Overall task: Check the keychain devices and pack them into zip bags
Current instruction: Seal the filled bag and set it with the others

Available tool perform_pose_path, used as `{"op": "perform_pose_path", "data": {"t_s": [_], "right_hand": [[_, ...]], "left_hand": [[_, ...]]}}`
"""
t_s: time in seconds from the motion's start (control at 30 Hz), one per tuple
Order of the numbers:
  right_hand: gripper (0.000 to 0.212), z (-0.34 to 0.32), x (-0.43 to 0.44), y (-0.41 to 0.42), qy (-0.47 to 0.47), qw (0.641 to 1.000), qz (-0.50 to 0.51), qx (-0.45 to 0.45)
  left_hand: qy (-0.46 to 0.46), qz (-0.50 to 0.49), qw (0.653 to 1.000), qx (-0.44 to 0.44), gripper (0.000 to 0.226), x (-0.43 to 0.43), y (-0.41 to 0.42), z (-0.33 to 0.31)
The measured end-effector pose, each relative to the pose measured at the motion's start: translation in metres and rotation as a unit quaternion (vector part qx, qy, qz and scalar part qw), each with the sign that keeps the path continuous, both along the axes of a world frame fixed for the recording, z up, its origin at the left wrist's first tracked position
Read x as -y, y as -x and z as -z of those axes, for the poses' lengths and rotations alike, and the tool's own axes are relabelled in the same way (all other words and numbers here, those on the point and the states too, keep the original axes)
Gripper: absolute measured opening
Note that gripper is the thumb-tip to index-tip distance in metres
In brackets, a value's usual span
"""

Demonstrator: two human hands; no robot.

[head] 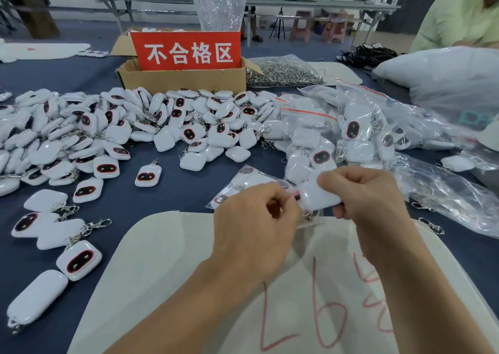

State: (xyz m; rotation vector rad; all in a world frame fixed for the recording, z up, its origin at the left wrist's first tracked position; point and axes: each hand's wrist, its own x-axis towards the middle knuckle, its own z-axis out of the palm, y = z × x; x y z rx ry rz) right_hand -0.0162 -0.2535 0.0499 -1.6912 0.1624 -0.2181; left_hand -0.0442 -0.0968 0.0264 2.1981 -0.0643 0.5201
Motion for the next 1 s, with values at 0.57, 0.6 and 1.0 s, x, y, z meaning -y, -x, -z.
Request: {"op": "perform_pose_path", "data": {"t_s": [0.57,0.6,1.0], "right_hand": [[0.018,0.007,-0.022,0.010,0.272,0.956,-0.109,0.019],[0.017,0.007,-0.021,0.009,0.261,0.960,-0.105,0.006],[0.061,0.019,-0.004,-0.005,0.210,0.976,-0.064,0.010]], "left_hand": [[0.029,0.159,0.985,0.057,0.030,-0.015,-0.006,0.000],[0.014,0.166,0.985,0.045,0.043,-0.019,-0.008,0.001],[-0.028,0.076,0.979,0.190,0.011,-0.020,-0.007,0.008]]}}
